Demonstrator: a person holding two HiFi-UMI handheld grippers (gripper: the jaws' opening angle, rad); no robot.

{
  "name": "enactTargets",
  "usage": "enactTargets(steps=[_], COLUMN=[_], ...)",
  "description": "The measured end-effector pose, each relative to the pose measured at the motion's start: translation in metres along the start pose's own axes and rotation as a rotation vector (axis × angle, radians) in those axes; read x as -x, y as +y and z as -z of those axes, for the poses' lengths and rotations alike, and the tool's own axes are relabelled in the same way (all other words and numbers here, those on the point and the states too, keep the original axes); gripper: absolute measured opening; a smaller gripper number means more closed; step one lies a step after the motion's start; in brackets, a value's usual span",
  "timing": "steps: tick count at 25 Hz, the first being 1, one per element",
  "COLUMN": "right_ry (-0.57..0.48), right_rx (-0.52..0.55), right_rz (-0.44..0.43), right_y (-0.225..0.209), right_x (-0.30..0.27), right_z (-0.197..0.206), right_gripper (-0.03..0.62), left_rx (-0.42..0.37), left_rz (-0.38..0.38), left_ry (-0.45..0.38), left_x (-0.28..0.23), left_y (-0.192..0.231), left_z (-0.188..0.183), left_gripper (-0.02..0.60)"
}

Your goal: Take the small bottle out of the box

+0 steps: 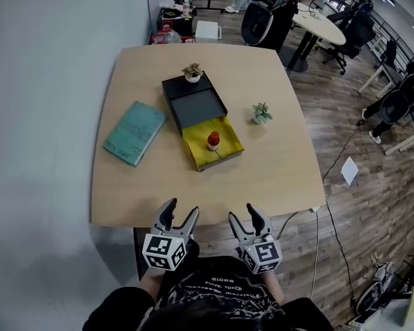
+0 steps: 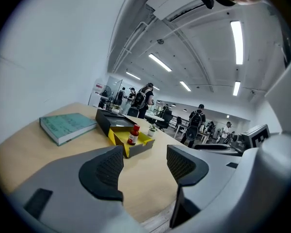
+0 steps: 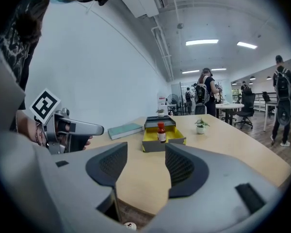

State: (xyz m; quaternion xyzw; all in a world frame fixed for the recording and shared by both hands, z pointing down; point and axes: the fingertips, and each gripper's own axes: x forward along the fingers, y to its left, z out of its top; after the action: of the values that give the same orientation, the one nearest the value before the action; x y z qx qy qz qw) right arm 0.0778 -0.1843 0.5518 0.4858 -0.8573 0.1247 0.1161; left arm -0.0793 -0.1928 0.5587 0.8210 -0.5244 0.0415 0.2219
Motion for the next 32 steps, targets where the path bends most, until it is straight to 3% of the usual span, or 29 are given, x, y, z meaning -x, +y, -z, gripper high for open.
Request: enactTargets(steps=[7, 13, 26, 32], right_ry=[-0.018, -0.019, -0.018, -0.005], right_rx=[-0.019, -0.056, -0.036, 0.032], right_rz=[0.054, 0.068, 0.007, -0.077], right_y=[0.003, -0.004, -0.033, -0.041], right_x=[-0.051, -0.072, -0.112, -0.149], right_z=[-0.020, -0.023, -0.046, -0.066], right_gripper=[0.253, 0.253, 0.253, 0.253], left_rx=[-0.041, -0.059, -0.057, -0.067], left_rz=[0.045, 0.063, -0.026, -0.076], left_ry=[0.019, 0.028, 0.020, 0.015], left_x=[-0.030, -0.047, -0.067, -0.067], left_y=[0.041, 0.047, 0.056, 0.055], left_z=[-0.028, -0.038, -0.045, -0.049], left_gripper=[0.288, 0.288, 0.288, 0.288])
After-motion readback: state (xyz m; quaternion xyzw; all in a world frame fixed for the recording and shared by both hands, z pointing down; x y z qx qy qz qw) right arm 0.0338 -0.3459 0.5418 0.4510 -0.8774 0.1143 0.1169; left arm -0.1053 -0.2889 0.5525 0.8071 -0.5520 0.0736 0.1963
